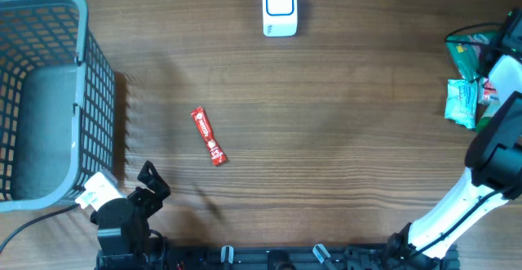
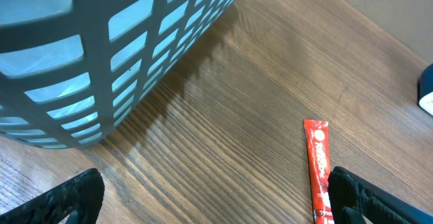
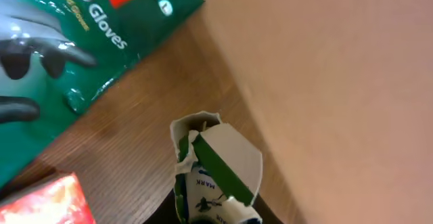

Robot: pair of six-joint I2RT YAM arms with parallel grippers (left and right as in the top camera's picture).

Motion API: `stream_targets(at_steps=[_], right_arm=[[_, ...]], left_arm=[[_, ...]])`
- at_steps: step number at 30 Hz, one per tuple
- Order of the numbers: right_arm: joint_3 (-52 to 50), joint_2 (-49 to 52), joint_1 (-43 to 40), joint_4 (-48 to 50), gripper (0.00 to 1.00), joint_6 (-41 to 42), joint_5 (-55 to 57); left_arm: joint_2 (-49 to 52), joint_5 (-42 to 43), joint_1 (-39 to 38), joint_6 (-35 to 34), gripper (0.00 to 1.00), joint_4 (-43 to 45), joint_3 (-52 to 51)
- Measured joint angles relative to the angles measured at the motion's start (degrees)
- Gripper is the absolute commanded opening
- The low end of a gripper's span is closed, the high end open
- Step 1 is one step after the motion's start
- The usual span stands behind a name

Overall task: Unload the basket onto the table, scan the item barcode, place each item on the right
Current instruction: 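Carry the box right and release it beside the other items, then reach the right gripper to the red Nescafe stick and grasp it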

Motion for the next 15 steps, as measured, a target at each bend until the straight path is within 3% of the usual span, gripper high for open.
stream_targets(at_steps=[3,7,12,15], right_arm=[[0.02,-0.02,-0.22,-2.03,1.00,6.86,-3.04],[0.09,-2.75,6.25,-4.94,1.00,14.49,-13.55],[1.68,-13.14,23.85,-10.86,1.00,30.73,-42.38],[1.53,-13.09,36.22,-16.00,1.00,38.71,-60.76]], left_arm=[[0.00,0.00,0.00,0.00,1.00,0.00,0.00],[0.00,0.00,0.00,0.00,1.00,0.00,0.00],[0.00,0.00,0.00,0.00,1.00,0.00,0.00],[0.00,0.00,0.00,0.00,1.00,0.00,0.00]])
